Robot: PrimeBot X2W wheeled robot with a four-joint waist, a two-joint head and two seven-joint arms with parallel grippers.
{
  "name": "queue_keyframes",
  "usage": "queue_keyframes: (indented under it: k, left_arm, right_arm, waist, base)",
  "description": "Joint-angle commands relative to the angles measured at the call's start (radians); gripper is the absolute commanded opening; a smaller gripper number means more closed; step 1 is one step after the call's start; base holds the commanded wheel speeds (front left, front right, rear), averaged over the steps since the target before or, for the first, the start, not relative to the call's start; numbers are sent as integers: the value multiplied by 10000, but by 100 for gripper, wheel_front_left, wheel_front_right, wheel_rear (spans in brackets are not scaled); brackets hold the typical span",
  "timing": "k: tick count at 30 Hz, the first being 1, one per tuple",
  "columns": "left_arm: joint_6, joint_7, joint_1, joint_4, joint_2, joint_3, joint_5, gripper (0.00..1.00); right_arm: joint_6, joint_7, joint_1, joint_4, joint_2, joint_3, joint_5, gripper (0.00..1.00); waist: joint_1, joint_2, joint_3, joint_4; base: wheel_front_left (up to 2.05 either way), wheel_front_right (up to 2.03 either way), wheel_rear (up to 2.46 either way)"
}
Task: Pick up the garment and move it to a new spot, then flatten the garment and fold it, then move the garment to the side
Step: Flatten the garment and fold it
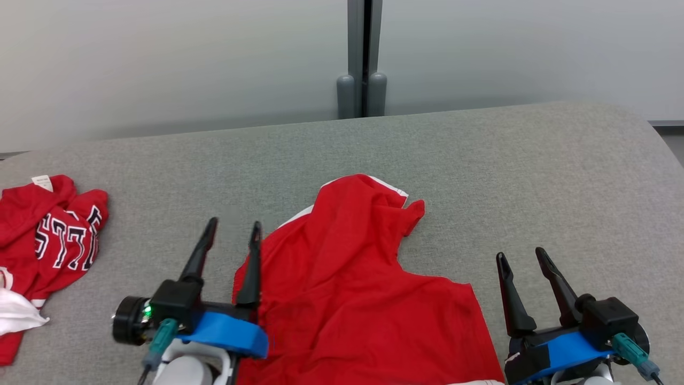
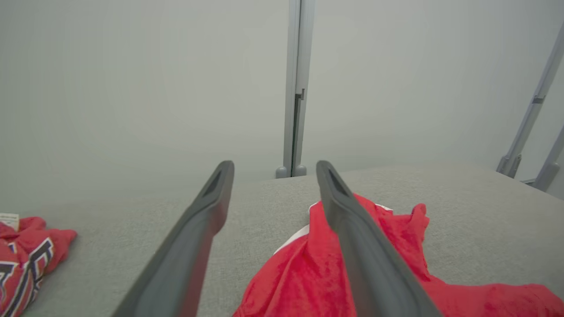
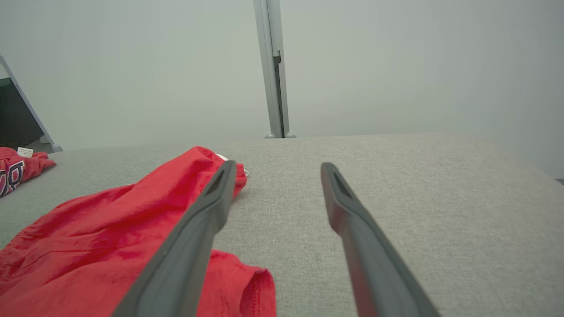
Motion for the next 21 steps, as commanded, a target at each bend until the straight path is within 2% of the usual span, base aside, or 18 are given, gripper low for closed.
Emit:
queue_keyframes:
  k: [1, 11, 21]
  left_arm:
    - [44, -45, 194, -130, 45, 270, 117, 100]
    - [-126, -46, 1390, -847, -31, 2226, 965, 100]
    - [-685, -46, 2326, -978, -400, 3369, 1465, 100]
  right_arm:
    - [5, -37, 162, -35, -1, -1, -50, 100]
    - [5, -37, 334, -49, -1, -86, -81, 100]
    - [5, -37, 640, -85, -1, -147, -65, 100]
  waist:
    - [1, -1, -62, 86]
    - [1, -1, -317, 366]
    - [1, -1, -559, 568]
  base:
    - [0, 0, 0]
    - [0, 0, 0]
    - [0, 0, 0]
